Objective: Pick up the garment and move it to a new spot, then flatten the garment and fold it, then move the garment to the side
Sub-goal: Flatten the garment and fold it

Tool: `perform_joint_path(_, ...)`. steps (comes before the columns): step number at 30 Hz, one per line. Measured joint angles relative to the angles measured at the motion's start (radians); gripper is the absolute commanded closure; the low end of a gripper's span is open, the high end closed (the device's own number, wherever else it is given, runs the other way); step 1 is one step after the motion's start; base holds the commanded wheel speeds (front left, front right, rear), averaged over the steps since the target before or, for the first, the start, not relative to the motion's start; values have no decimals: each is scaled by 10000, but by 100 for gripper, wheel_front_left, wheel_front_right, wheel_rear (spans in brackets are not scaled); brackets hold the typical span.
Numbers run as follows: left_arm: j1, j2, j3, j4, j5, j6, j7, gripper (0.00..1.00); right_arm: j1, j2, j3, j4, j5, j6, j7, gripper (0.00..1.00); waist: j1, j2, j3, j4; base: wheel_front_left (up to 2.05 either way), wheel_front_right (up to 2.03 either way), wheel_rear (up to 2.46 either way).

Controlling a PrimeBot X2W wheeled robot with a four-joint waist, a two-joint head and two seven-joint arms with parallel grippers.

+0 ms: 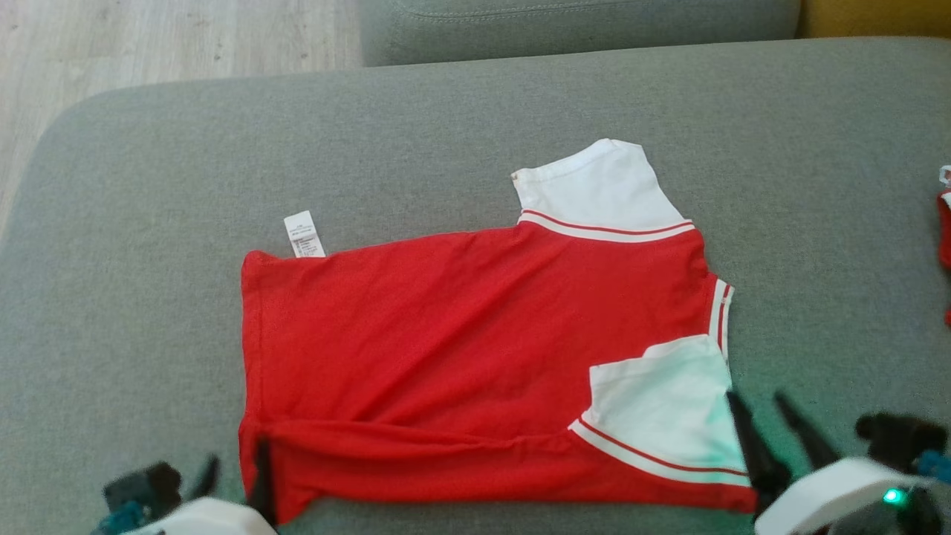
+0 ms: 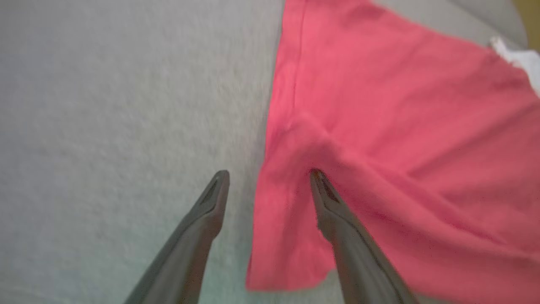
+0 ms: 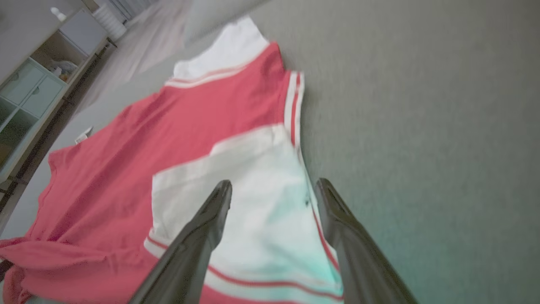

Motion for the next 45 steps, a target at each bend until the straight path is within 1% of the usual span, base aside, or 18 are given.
perform_joint_path(2,-104,100,48,-268,656,288,-550,0,-217,-186,-15,-326,-433,0,-355,0,0,0,-11,24,0,0,0)
perform_joint_path(5,-295,249,75,-817,1459,545,-1360,0,-499,-303,-40,-838,-928,0,-771,0,0,0,-11,46,0,0,0)
perform_joint_path(9,-831,345,-163,-1597,2428,853,-2140,0,-869,-322,-40,-1592,-1331,0,-1049,0,0,0,14,26,0,0,0)
perform_joint_path(11,-1160,347,-295,-1822,2754,878,-2343,0,-1086,-351,-42,-1925,-1423,0,-1116,0,0,0,39,-2,0,0,0)
perform_joint_path(16,-1635,380,-596,-1795,3070,884,-2328,0,-1471,-410,-23,-2380,-1496,0,-1197,0,0,0,123,-85,0,0,0)
perform_joint_path(18,-1685,380,-623,-1710,3177,951,-2265,0,-1572,-445,-2,-2558,-1498,0,-1197,0,0,0,176,-117,0,0,0)
perform_joint_path(25,-2002,382,-654,-1172,3193,945,-2174,0,-1630,-454,-2,-2633,-1478,0,-1195,0,0,0,479,-139,0,0,0)
perform_joint_path(28,-2606,384,-723,-731,3032,750,-1964,0,-1914,-456,-82,-2683,-1440,0,-1197,0,0,0,776,-121,0,0,0)
perform_joint_path(30,-3305,395,-734,-213,2838,497,-1707,0,-2167,-460,-82,-2717,-1342,0,-1195,0,1,0,1028,-113,0,0,0)
perform_joint_path(34,-4862,470,-677,1151,2345,-46,-943,0,-2496,-537,98,-2677,-1166,0,-1191,0,2,0,1550,-155,0,0,0)
perform_joint_path(36,-5421,500,-602,1900,2088,-211,-476,0,-2615,-541,194,-2531,-1099,0,-1191,0,2,-1,1764,-214,0,0,0)
perform_joint_path(40,-5932,635,-464,3348,1601,-435,384,0,-2684,-550,307,-2171,-907,0,-1204,0,2,0,1988,-413,0,0,0)
perform_joint_path(43,-5975,631,-364,3829,1269,-583,589,0,-2702,-554,303,-1944,-844,0,-1256,0,0,0,2018,-533,0,0,0)
perform_joint_path(44,-6038,635,-307,3923,1202,-656,623,7,-2723,-554,290,-1883,-840,0,-1281,0,-1,0,2020,-550,0,0,0)
perform_joint_path(45,-6128,635,-265,4015,1141,-738,665,71,-2759,-554,278,-1822,-803,0,-1279,0,-1,0,2019,-563,0,0,0)
